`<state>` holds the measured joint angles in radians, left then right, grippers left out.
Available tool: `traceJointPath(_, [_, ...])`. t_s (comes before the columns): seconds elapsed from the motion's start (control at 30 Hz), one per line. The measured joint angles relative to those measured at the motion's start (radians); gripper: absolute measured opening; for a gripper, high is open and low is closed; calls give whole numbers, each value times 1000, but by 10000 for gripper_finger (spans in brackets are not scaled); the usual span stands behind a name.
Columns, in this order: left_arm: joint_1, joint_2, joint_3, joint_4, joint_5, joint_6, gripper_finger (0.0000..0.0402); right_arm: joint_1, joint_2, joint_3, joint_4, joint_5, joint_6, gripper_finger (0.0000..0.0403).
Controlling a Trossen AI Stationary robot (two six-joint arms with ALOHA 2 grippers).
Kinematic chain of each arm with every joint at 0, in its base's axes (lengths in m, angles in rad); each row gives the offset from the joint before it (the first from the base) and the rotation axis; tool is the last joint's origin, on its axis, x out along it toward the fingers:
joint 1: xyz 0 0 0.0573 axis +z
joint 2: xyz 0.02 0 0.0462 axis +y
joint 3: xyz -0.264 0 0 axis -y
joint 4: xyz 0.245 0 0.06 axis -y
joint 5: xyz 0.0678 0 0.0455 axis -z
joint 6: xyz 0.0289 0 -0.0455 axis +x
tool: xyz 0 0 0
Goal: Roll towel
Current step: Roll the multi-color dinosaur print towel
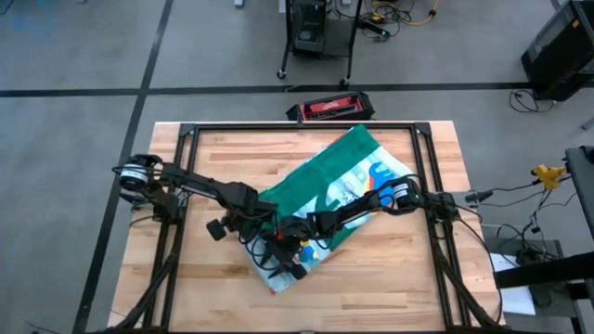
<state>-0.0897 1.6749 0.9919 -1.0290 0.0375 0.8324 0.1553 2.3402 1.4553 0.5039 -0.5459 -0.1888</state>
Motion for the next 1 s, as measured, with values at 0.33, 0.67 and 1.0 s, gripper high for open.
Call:
traceJointPath(0.33, [-9, 2, 3, 6, -52, -24, 113, 1, 0, -16, -20, 65, -7, 204])
traceJointPath(0.67, [-56, 1, 3, -55, -91, -34, 170, 1, 0, -18, -25, 73, -2, 204])
traceJointPath(1.0, [-104, -4, 100, -91, -143, -87, 167, 1, 0, -19, -28, 75, 5, 204])
